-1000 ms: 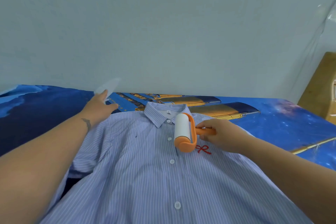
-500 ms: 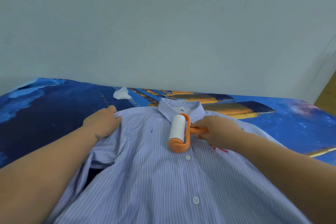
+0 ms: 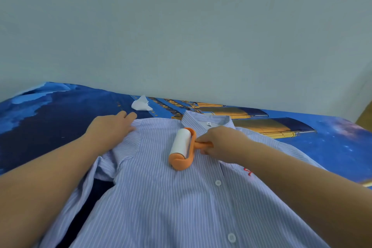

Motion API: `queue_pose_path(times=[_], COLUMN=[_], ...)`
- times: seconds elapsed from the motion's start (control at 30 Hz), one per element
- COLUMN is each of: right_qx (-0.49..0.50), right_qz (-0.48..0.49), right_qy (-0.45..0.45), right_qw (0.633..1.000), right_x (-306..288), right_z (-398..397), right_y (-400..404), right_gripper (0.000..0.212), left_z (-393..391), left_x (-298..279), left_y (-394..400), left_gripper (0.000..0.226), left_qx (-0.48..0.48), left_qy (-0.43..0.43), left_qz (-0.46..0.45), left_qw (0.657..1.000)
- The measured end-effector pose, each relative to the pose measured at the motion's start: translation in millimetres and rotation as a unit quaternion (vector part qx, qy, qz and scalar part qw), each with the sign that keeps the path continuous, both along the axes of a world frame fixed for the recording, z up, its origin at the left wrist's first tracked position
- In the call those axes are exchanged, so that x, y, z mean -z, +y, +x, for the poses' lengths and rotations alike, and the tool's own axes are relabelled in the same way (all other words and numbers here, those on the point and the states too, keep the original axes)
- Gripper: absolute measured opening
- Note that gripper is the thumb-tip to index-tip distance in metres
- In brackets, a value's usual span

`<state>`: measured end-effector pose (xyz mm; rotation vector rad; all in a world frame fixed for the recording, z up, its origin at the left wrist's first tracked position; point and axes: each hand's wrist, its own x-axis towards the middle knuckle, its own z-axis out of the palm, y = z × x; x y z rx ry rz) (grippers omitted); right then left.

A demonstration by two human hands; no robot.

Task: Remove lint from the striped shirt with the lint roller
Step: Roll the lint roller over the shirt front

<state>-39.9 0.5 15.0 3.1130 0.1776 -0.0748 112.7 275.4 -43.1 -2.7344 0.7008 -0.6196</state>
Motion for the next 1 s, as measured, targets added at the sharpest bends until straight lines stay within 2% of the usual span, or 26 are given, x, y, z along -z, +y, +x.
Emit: queue_pose_path(times=[0.07, 0.23, 0.4, 0.6, 0.73, 0.87, 0.93, 1.0], right_qx=[-0.011, -0.033, -0.052, -0.086, -0.086, -0.065, -0.058, -0.052], right_qz=[-0.008, -0.024, -0.038, -0.049, -0.03, 0.012, 0.007, -0.014], right_qy=[0.0, 0.007, -0.001, -0.001, 0.014, 0.023, 0.033, 0.042], right_qw=[1.0, 0.999, 0.998, 0.995, 0.996, 0.998, 0.998, 0.998], right_x=[0, -5, -9, -10, -7, -6, -7, -10], right_z=[8, 25, 43, 58, 53, 42, 35, 27], right_y=[11, 40, 69, 88, 81, 60, 48, 35], right_gripper=[0.02, 0.023, 0.024, 0.028, 0.025, 0.015, 0.016, 0.019], left_z=[3, 8, 15, 19, 10, 1, -3, -6], left_x=[6, 8, 12, 12, 6, -3, -7, -9], left_y=[0, 4, 13, 18, 16, 8, 6, 3], left_gripper=[0.034, 0.033, 0.049, 0.039, 0.035, 0.021, 0.026, 0.026], left_qx=[-0.001, 0.032, 0.041, 0.039, 0.039, 0.033, 0.026, 0.032], left_qy=[-0.021, -0.015, 0.04, 0.103, 0.095, 0.085, 0.1, 0.073], left_qz=[0.009, -0.041, -0.062, -0.115, -0.078, -0.017, 0.002, 0.048], left_qw=[1.0, 0.999, 0.996, 0.987, 0.992, 0.996, 0.995, 0.996])
